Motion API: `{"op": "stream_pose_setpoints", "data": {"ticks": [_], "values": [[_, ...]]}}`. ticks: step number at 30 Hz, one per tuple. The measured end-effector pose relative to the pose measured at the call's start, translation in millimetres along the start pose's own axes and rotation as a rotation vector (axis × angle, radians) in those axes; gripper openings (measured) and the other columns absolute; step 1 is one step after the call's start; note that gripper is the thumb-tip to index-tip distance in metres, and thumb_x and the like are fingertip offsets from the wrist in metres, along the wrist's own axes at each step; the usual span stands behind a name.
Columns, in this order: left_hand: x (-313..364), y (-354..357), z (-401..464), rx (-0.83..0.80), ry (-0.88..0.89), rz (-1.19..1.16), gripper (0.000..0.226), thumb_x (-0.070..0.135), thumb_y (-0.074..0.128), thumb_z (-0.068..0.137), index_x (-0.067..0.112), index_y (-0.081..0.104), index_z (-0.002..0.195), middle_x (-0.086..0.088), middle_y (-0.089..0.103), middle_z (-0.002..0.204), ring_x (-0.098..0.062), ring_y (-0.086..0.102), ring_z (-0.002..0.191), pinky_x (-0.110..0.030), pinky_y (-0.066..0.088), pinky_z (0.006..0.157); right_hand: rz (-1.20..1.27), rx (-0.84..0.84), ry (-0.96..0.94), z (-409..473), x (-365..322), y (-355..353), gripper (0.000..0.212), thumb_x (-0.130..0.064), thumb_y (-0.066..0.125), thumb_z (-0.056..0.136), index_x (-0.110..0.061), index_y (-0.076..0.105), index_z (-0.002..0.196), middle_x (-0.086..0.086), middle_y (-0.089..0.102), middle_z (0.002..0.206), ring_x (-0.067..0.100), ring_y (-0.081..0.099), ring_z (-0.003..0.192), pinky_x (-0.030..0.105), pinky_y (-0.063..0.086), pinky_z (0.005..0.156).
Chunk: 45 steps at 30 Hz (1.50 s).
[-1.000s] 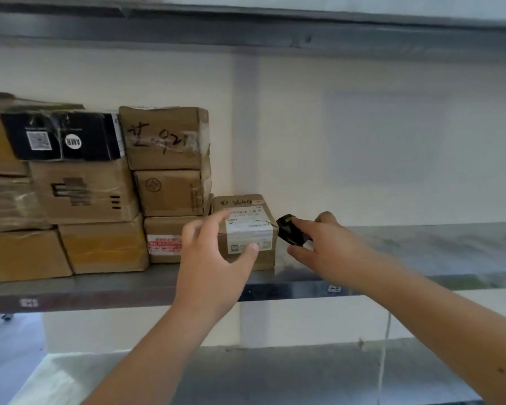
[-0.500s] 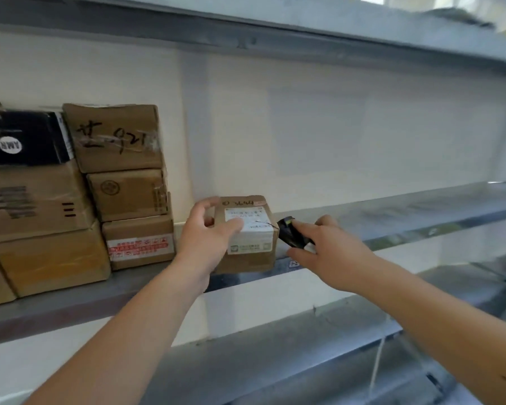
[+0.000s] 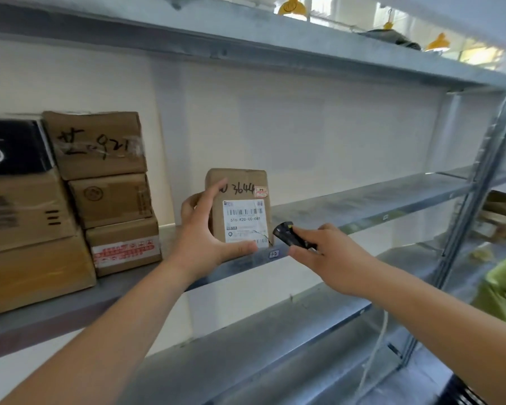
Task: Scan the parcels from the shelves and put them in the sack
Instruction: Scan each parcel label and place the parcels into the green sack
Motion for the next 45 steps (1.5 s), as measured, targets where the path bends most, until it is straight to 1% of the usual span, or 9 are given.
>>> {"op": "stream_pose_setpoints", "data": {"ticks": [4,7,12,21,32,35,39,42,45], "values": [[-2,-3,1,0.074,0.154,0.107,0.121,0.045,0.101,0.054,0.070,0.026,0.146,0.033,0.012,0.143,0.015,0.033,0.130,-0.016,0.029,0.113,0.097,-0.017,-0.037,-24,-7,0,0.027,-0.057,0.056,0.096,-0.045,0.069,0.116,-0.008,0.055,0.070,0.005,0.049,0.048,0.019,0.036,0.044],[-2,1,-2,0.076,0.229,0.217,0.119,0.045,0.101,0.057,0.070,0.026,0.146,0.028,0.007,0.151,0.000,0.033,0.135,-0.011,0.026,0.109,0.094,-0.035,-0.030,-38,-15,5,0.031,-0.055,0.059,0.093,-0.044,0.070,0.119,-0.014,0.055,0.057,0.006,0.047,0.044,0.017,0.034,0.041],[-2,7,-10,0.079,0.303,0.306,0.119,0.043,0.100,0.060,0.065,0.026,0.150,0.012,0.005,0.162,-0.026,0.027,0.151,-0.040,0.035,0.121,0.032,-0.053,-0.018,-55,-25,10,0.039,-0.055,0.062,0.093,-0.042,0.069,0.129,-0.011,0.059,0.065,0.002,0.053,0.051,0.017,0.040,0.046],[3,11,-11,0.066,0.335,0.333,0.121,0.042,0.100,0.061,0.069,0.022,0.148,0.007,0.006,0.163,-0.029,0.024,0.153,-0.050,0.036,0.122,-0.119,-0.130,0.011,-76,-25,11,0.046,-0.059,0.058,0.095,-0.043,0.063,0.137,-0.001,0.061,0.087,0.017,0.062,0.068,0.027,0.048,0.058],[4,24,-11,0.050,0.370,0.299,0.118,0.045,0.100,0.059,0.070,0.026,0.148,0.009,0.006,0.163,-0.026,0.027,0.151,-0.052,0.039,0.120,-0.183,-0.142,0.065,-85,-14,7,0.050,-0.057,0.056,0.099,-0.043,0.054,0.147,-0.005,0.050,0.096,0.010,0.054,0.063,0.014,0.038,0.049],[9,33,-13,0.041,0.346,0.173,0.115,0.056,0.094,0.055,0.066,0.029,0.149,0.018,0.007,0.158,-0.015,0.035,0.143,-0.034,0.042,0.116,-0.145,-0.105,0.131,-88,3,2,0.052,-0.055,0.058,0.098,-0.042,0.053,0.148,-0.004,0.050,0.098,0.012,0.055,0.060,0.013,0.038,0.045],[17,56,-18,-0.005,0.256,-0.034,0.120,0.063,0.091,0.050,0.070,0.023,0.149,0.030,0.010,0.148,0.022,0.033,0.131,0.003,0.035,0.097,-0.019,-0.021,0.237,-100,39,-6,0.040,-0.049,0.061,0.097,-0.040,0.061,0.136,-0.003,0.057,0.095,0.011,0.055,0.054,0.015,0.039,0.042],[26,85,-26,-0.105,0.239,-0.049,0.121,0.063,0.092,0.050,0.072,0.020,0.148,0.028,0.009,0.151,0.012,0.035,0.135,-0.014,0.039,0.105,0.087,0.046,0.280,-110,68,-6,0.036,-0.040,0.063,0.096,-0.042,0.062,0.132,-0.004,0.060,0.086,0.005,0.055,0.048,0.014,0.039,0.044],[34,119,-36,-0.187,0.247,-0.050,0.121,0.057,0.095,0.053,0.073,0.021,0.147,0.024,0.007,0.156,0.000,0.037,0.140,-0.024,0.039,0.111,0.119,0.098,0.314,-123,97,-3,0.050,-0.036,0.064,0.092,-0.050,0.056,0.139,-0.003,0.055,0.097,0.011,0.060,0.056,0.014,0.043,0.047]]}}
Point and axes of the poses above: each hand's wrist, its own z-axis towards the middle knuckle, its own y-axis out of the palm, x = y × z, the point moved 5 cm from there along z, towards the middle knuckle
